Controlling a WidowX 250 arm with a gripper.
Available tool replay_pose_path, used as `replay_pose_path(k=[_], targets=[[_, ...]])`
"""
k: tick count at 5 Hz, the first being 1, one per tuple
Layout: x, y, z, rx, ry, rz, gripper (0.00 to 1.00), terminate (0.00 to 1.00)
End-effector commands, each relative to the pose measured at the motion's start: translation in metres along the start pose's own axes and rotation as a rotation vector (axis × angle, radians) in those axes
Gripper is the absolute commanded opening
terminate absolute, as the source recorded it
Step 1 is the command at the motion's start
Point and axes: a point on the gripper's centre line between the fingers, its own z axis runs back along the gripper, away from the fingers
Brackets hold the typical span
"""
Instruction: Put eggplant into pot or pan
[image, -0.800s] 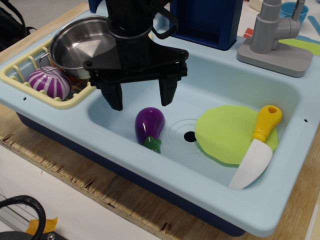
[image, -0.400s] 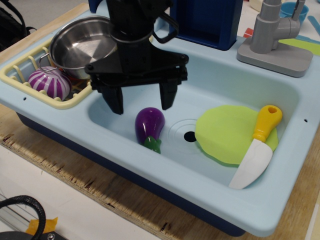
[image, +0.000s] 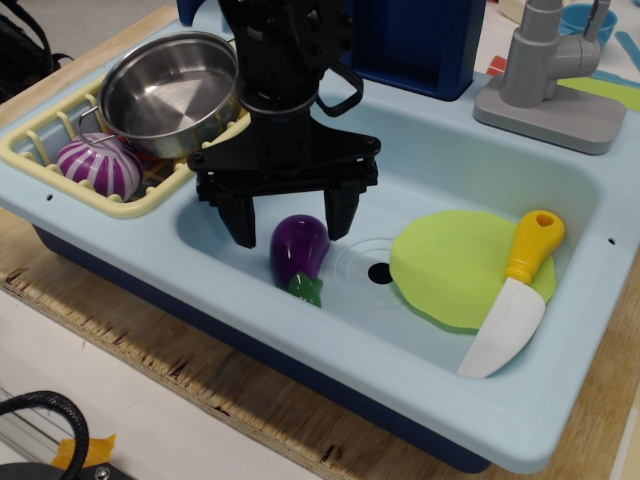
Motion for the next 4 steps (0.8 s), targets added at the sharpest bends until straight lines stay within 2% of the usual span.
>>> replay_pose_path(k=[1, 3, 4], targets=[[0.000, 0.001, -0.008, -0.014, 0.002, 0.015, 1.00, 0.00], [-0.001, -0.005, -0.026, -0.011, 0.029, 0.029, 1.00, 0.00], [0.000, -0.008, -0.037, 0.012, 0.077, 0.041, 0.00, 0.00]])
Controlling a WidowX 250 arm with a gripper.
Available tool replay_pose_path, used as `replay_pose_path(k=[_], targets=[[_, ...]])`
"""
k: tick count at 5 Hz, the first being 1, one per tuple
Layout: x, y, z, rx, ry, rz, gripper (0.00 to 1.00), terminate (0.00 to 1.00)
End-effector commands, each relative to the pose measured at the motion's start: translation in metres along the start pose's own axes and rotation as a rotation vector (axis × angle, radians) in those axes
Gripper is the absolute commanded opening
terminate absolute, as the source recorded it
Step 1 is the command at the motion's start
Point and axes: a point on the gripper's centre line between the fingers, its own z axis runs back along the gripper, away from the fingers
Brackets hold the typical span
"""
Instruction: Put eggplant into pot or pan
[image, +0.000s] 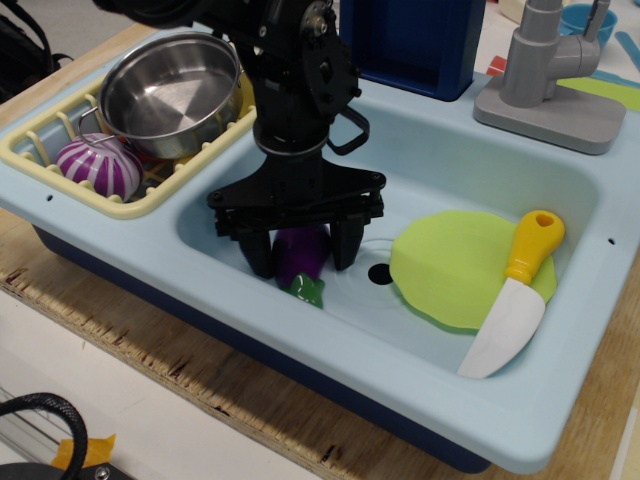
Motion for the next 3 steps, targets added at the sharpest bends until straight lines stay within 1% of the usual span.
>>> replay_pose_path(k=[1, 2, 3], targets=[[0.002, -0.002, -0.002, 0.011, 0.012, 0.008, 0.00, 0.00], [0.009, -0.010, 0.023, 0.015, -0.046, -0.003, 0.00, 0.00], [0.019, -0.016, 0.051, 0.002, -0.107, 0.004, 0.00, 0.00]])
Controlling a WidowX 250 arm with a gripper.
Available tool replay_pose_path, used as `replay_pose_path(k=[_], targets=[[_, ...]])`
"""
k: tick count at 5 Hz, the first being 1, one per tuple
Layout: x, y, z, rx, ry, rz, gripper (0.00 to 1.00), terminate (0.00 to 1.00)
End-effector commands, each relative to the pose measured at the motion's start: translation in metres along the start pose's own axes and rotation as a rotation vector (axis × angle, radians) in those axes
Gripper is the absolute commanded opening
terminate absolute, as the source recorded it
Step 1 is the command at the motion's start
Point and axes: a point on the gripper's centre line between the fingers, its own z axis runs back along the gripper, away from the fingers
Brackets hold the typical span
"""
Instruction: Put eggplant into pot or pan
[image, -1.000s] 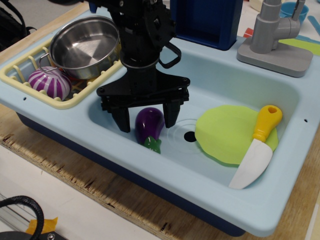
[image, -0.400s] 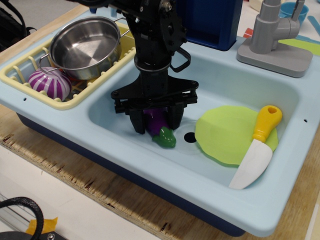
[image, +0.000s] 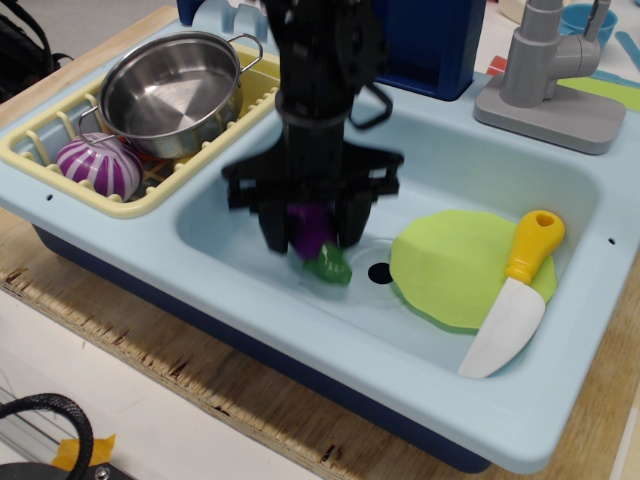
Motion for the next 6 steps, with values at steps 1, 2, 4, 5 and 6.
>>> replay_pose_path(k=[1, 2, 4, 5, 6], targets=[[0.027, -0.001, 0.040, -0.082, -0.132, 0.039, 0.00, 0.00], [0.043, 0.014, 0.055, -0.144, -0.214, 0.080, 0.00, 0.00], [0.087, 0.051, 0.078, -0.221, -0.350, 0.122, 0.00, 0.00], [0.100, 0.066, 0.080, -0.221, -0.363, 0.140, 0.00, 0.00], [0.115, 0.087, 0.075, -0.202, -0.353, 0.160, 0.00, 0.00]])
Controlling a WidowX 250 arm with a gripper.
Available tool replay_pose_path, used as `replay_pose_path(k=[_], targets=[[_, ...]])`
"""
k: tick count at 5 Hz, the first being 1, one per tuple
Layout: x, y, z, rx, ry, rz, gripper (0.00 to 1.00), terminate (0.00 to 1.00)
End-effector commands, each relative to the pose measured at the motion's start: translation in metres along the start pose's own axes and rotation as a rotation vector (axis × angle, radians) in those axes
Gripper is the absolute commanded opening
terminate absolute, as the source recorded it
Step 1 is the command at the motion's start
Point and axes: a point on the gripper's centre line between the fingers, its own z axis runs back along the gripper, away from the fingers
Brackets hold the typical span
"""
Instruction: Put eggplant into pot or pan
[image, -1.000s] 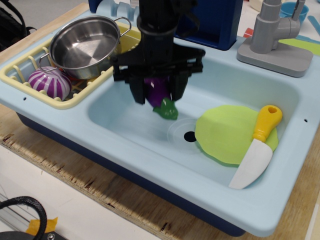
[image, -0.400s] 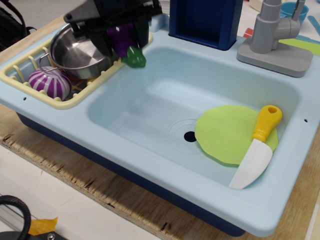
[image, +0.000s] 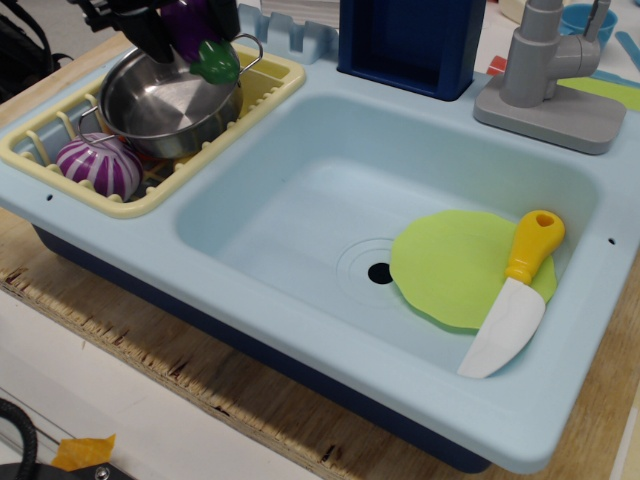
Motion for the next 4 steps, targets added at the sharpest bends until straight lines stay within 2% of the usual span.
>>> replay_pose_path(k=[1, 2, 3, 4], targets=[[0.024, 0.017, 0.001, -0.031, -0.040, 0.002, 1.00, 0.00], [0.018, 0.020, -0.009, -0.052, 0.009, 0.007, 1.00, 0.00], [0.018, 0.020, -0.009, -0.052, 0.009, 0.007, 1.00, 0.00], [0.018, 0.020, -0.009, -0.052, 0.009, 0.007, 1.00, 1.00]])
